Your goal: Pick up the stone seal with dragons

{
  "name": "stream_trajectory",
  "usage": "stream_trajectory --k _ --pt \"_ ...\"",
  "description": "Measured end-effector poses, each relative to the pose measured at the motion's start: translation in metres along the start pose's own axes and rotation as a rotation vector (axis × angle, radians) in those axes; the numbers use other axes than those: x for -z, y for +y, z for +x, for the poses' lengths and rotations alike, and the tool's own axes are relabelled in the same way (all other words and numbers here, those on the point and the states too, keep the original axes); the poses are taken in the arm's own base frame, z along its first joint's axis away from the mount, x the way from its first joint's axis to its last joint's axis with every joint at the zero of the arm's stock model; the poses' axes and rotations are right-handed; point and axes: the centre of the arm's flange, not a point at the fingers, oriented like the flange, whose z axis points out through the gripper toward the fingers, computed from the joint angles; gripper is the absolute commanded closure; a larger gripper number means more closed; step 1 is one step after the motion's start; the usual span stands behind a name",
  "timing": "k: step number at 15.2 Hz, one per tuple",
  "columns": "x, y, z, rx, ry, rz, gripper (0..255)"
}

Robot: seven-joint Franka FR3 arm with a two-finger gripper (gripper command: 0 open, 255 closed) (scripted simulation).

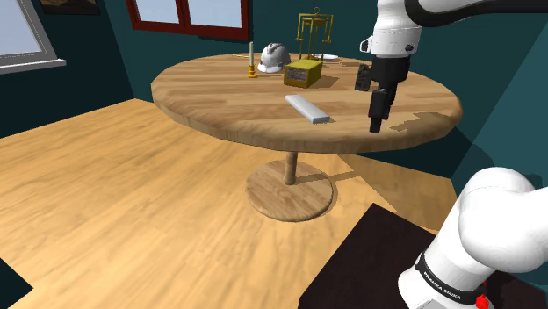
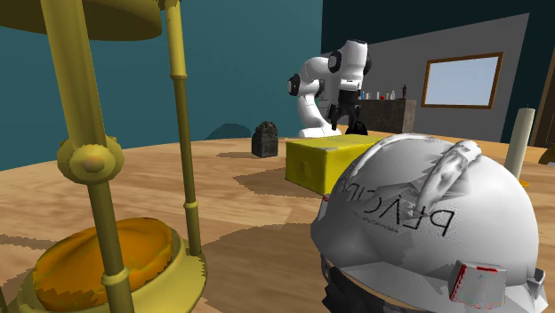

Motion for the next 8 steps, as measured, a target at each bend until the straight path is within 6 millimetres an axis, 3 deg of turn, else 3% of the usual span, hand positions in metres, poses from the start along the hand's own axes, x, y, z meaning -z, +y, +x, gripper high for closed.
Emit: stream_trajectory --k 2,8 --pt "0.001 0.005 0.001 0.002 0.001 -0.002 0" --pt "0.007 0.068 0.022 0.033 0.013 -0.03 0"
